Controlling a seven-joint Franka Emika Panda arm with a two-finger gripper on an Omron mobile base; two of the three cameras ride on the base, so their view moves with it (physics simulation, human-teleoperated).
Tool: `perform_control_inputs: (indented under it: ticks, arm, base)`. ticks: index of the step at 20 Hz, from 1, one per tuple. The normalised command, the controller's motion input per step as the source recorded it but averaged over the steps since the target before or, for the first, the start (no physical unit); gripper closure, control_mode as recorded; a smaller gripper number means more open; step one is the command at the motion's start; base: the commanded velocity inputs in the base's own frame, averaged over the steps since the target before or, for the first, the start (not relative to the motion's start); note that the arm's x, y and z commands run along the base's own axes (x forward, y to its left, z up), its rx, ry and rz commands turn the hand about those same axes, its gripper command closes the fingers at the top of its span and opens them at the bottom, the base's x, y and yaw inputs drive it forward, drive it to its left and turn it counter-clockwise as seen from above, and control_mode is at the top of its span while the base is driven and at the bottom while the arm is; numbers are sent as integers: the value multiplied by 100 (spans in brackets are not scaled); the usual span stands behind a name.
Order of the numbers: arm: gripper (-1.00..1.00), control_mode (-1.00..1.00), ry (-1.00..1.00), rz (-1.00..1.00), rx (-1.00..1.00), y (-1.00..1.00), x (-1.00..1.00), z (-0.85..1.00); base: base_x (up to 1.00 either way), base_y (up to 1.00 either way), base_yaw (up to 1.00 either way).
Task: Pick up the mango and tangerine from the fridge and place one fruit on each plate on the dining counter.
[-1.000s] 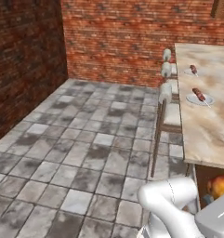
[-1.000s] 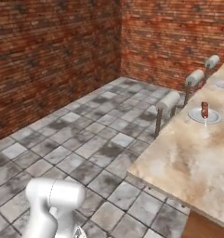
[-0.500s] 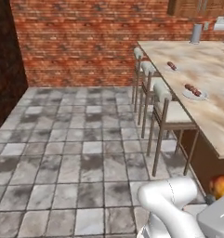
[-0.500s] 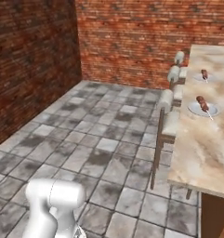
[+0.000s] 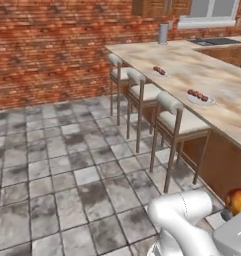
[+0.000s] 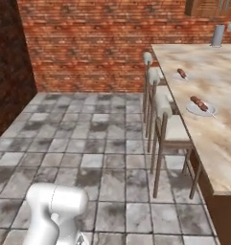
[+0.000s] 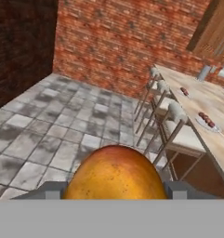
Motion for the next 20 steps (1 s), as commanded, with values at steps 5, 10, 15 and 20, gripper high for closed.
perform_control_inputs:
  ticks: [5,10,15,20]
  arm:
    - [100,100,0,0,0,0,0,0]
    - [100,100,0,0,0,0,0,0]
    - [100,100,0,0,0,0,0,0]
    - [100,100,0,0,0,0,0,0]
  base:
    - [86,83,-54]
    - [91,81,-54]
    - [93,86,-50]
    - [91,90,-47]
